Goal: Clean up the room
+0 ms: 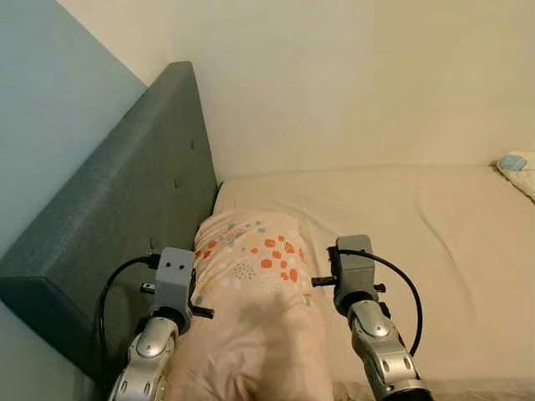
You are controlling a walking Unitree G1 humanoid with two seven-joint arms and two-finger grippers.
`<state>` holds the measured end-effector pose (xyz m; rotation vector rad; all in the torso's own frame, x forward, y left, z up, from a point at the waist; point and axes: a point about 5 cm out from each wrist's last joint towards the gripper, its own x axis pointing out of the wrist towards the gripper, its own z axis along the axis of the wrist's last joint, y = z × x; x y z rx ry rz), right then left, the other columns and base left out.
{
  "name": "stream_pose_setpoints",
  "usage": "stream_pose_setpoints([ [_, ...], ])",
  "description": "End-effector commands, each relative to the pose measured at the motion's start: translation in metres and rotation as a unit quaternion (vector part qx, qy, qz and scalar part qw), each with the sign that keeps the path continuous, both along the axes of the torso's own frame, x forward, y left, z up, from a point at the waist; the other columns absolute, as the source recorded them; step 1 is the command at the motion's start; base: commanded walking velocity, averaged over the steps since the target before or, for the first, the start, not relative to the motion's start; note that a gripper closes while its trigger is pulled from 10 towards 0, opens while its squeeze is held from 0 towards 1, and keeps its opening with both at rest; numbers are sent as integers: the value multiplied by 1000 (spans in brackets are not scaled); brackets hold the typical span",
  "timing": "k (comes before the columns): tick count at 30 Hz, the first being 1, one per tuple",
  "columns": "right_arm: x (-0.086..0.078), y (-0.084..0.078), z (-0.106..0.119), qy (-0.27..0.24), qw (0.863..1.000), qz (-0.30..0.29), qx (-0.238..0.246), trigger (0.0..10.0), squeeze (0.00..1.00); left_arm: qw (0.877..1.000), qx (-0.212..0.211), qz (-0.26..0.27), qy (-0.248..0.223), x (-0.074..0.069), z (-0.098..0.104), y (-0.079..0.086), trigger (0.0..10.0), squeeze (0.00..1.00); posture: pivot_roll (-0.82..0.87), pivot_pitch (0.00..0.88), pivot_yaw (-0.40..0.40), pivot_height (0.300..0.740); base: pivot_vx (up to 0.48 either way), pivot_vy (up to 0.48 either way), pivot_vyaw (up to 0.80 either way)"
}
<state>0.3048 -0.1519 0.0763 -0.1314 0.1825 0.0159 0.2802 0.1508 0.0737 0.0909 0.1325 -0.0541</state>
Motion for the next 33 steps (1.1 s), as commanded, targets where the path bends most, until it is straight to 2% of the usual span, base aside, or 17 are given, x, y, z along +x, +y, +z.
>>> stream_pose_setpoints([
  [1, -3, -1, -7, 17, 1000, -6, 7, 10000, 0, 1000, 1, 0, 21, -4, -8, 2, 10000, 0, -77, 64, 48, 740, 0, 0, 0],
  [33, -4, -3, -9, 22, 1000, -14, 12, 10000, 0, 999, -6, -22, 25, -3, -9, -3, 10000, 0, -87, 49, 55, 740, 0, 0, 0],
])
